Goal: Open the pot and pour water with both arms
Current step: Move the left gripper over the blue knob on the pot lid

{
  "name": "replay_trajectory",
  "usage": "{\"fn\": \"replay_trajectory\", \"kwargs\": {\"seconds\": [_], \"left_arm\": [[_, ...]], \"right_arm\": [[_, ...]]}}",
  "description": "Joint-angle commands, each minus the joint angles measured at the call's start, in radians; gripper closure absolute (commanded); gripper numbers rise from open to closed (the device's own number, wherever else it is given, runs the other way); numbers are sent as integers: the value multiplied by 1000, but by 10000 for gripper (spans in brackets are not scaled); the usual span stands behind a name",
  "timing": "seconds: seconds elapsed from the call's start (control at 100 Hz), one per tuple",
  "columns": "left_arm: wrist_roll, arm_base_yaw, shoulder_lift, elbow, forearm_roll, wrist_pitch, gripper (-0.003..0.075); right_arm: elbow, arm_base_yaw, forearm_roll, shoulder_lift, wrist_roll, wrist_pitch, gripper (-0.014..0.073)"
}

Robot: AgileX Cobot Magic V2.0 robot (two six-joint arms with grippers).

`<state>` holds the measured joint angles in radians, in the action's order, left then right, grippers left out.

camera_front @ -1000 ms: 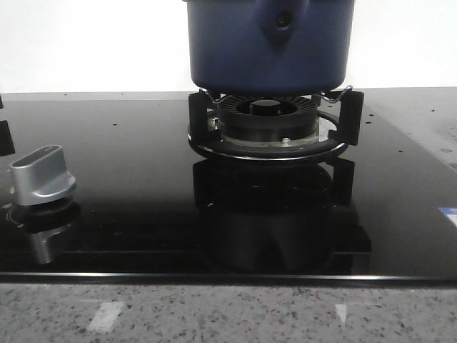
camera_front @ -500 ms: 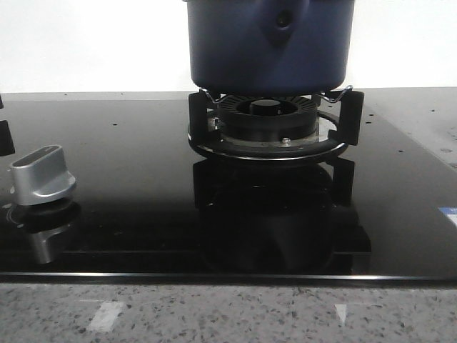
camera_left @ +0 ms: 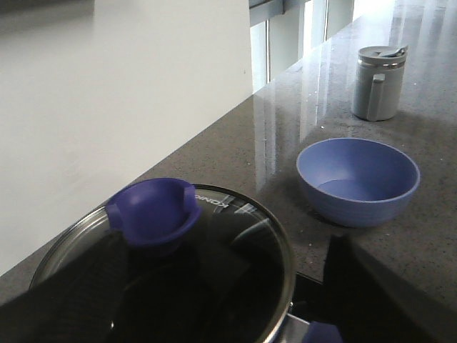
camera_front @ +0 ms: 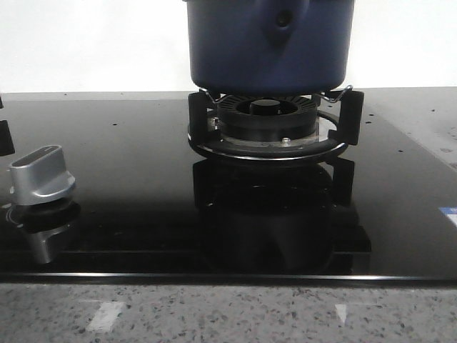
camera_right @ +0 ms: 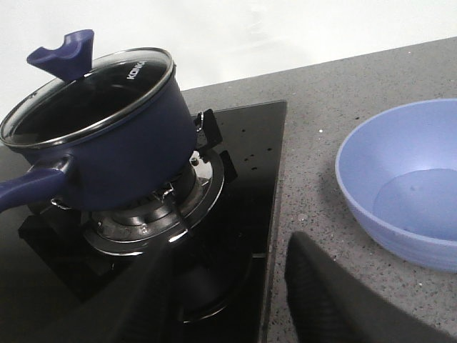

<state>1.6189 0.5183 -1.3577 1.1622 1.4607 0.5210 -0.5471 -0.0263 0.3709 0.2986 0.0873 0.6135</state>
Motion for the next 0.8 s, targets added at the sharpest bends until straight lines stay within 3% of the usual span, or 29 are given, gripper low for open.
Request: {"fn": "replay_trajectory", "kwargs": {"seconds": [0.0, 0.61, 0.79], "left_arm": [[0, 9, -16, 73, 53, -11, 216], [8, 15, -169, 174, 53, -15, 216], [75, 15, -200, 219, 54, -24, 216]], "right_arm": [[-36, 2, 17, 18, 15, -61, 263], [-36, 2, 17, 18, 15, -45, 263], [-36, 4, 17, 18, 15, -45, 263]]}}
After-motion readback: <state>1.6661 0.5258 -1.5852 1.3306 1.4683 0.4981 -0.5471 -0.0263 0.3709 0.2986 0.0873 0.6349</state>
